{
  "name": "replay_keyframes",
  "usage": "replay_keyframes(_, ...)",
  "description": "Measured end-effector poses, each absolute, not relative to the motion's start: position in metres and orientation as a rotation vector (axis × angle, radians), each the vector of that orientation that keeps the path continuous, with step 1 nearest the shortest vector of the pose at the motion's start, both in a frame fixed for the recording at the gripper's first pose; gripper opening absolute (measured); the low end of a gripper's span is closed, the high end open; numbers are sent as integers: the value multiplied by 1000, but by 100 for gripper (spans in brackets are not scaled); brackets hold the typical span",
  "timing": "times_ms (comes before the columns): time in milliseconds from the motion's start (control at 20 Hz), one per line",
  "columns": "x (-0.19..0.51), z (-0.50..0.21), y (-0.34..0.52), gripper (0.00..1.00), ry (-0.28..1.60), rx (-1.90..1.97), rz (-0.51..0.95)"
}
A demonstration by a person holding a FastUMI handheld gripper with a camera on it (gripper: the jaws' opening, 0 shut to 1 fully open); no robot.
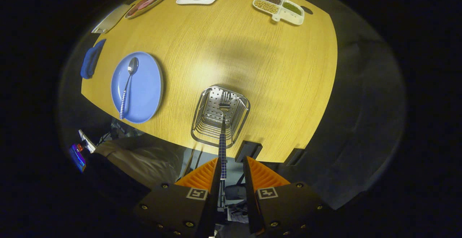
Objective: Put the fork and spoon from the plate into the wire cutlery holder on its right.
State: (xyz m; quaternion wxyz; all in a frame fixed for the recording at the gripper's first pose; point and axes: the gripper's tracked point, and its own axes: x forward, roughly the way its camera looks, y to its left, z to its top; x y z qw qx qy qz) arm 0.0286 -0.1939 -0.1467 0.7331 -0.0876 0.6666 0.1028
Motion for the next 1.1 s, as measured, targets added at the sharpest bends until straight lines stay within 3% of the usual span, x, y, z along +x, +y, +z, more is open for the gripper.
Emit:
replay_keyframes(550, -11, -111, -96, 35, 1221, -32, 300)
replay_keyframes(1100, -17, -134, 35, 35, 1194, 21, 476)
